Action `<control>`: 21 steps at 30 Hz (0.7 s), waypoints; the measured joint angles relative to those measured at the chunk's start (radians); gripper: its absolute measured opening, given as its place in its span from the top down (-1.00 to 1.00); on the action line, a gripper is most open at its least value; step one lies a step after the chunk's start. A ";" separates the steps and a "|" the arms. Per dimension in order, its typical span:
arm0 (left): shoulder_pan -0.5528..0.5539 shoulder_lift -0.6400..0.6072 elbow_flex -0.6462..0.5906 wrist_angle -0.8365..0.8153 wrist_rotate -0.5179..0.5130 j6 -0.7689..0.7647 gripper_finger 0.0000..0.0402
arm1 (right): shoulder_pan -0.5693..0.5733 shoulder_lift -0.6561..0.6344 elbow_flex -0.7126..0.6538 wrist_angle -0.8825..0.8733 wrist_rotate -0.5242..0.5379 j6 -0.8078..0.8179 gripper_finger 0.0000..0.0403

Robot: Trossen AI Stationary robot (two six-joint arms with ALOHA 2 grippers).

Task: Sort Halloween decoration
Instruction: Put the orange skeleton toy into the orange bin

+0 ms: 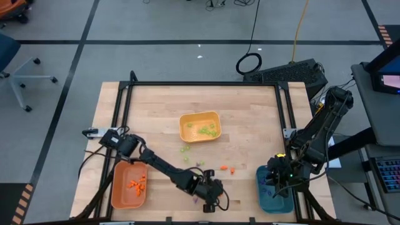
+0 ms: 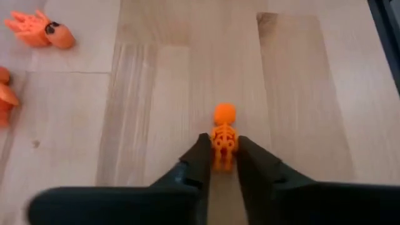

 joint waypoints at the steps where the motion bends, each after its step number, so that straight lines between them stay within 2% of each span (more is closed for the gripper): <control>1: 0.002 0.000 0.000 -0.006 0.007 -0.013 0.79 | 0.000 0.000 0.000 0.000 0.000 0.000 0.41; 4: 0.011 -0.002 0.000 -0.015 0.032 -0.024 0.95 | 0.000 0.000 0.000 0.000 0.001 -0.003 0.41; 12: 0.036 -0.048 -0.006 -0.047 0.051 -0.025 0.93 | 0.000 0.000 0.000 0.002 0.040 0.001 0.41; 21: 0.047 -0.204 -0.004 -0.062 0.010 -0.089 0.97 | 0.000 0.000 0.000 0.038 0.051 0.000 0.41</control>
